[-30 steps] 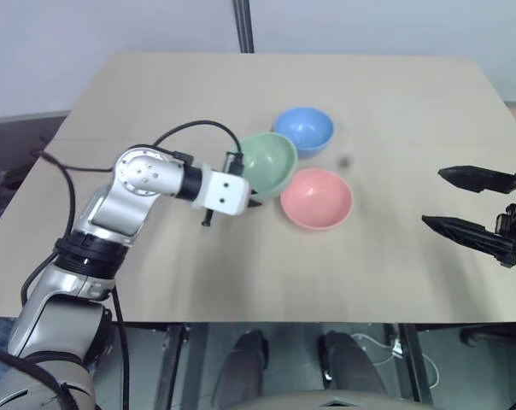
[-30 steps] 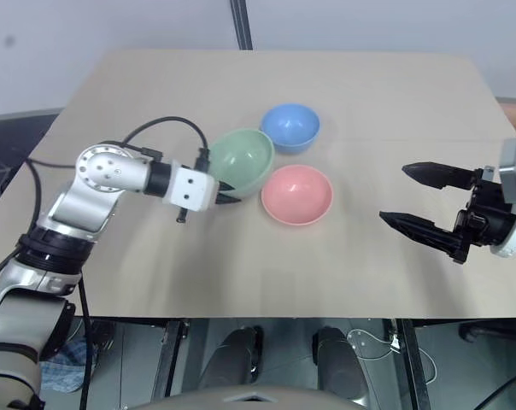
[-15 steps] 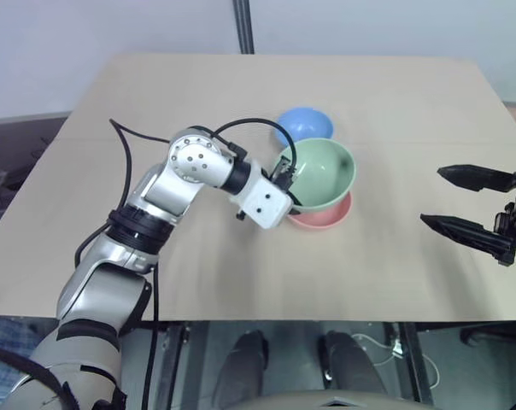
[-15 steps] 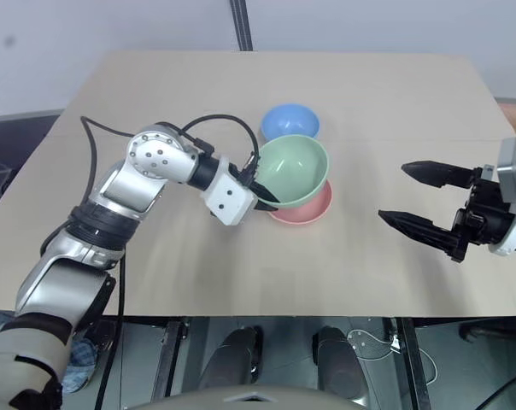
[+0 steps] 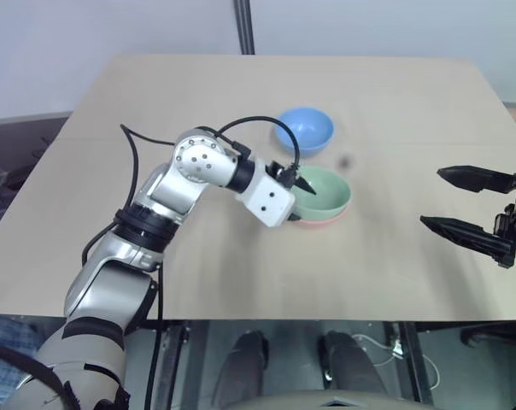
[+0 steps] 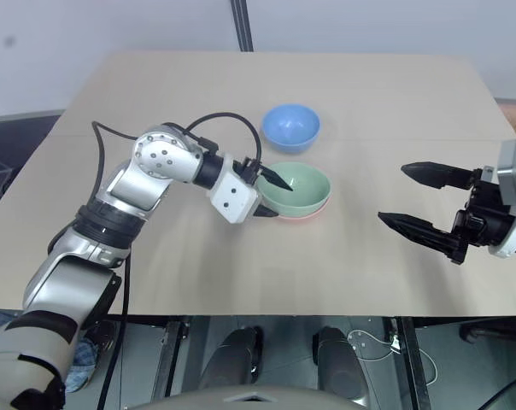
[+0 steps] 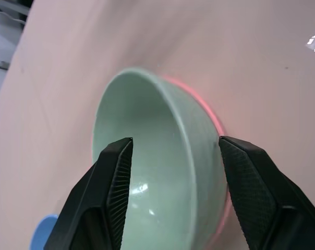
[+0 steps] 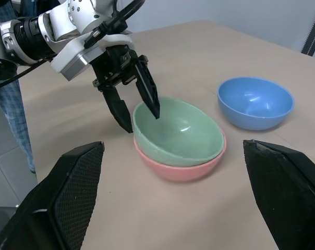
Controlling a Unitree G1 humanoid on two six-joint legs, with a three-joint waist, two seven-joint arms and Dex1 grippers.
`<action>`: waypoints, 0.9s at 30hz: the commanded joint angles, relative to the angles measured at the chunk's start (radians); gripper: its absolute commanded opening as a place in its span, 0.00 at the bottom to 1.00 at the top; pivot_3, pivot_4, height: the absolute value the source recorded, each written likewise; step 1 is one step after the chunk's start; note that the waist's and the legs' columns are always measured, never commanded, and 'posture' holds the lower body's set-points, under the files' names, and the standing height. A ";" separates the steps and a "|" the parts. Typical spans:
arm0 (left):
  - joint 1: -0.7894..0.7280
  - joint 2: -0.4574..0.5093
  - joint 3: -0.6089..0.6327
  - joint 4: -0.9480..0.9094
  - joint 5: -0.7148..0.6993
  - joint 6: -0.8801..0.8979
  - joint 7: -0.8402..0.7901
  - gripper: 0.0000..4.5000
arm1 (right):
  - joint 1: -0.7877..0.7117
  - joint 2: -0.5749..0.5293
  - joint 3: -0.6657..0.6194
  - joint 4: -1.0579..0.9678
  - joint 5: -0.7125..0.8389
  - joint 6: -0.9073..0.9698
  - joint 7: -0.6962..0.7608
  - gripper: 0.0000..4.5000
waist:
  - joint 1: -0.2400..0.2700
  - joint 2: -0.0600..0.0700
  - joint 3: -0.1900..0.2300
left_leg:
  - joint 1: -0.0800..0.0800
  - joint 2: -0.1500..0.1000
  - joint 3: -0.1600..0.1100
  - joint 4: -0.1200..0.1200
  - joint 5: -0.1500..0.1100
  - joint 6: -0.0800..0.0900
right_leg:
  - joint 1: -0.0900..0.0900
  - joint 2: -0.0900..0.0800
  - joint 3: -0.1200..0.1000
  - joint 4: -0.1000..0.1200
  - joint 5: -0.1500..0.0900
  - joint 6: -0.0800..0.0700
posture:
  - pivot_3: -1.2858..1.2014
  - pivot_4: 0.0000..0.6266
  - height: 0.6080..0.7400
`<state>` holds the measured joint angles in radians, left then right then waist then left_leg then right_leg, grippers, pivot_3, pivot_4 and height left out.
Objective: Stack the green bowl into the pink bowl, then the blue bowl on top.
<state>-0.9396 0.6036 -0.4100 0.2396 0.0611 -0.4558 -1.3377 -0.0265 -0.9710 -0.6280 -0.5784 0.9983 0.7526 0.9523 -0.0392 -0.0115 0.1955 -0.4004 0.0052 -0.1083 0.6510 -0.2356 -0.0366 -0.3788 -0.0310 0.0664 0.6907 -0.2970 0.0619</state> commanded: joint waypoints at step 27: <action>-0.384 -0.123 -0.122 0.874 0.615 -0.224 0.895 0.64 | -0.067 -0.004 0.006 -0.037 0.074 -0.032 -0.063 1.00 | 0.000 -0.002 0.001 | -0.001 -0.002 -0.001 0.000 0.000 0.000 | -0.001 -0.001 0.000 0.002 0.000 0.001 | 0.52 0.24 1.00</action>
<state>-1.2852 0.4888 -0.5233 1.0936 0.6523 -0.6657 -0.4838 -0.0915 -0.9648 -0.5949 -0.5919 1.0604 0.7370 0.8910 -0.0387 -0.0134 0.1967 -0.4015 0.0031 -0.1093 0.6514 -0.2356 -0.0366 -0.3796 -0.0321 0.0661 0.6926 -0.2973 0.0625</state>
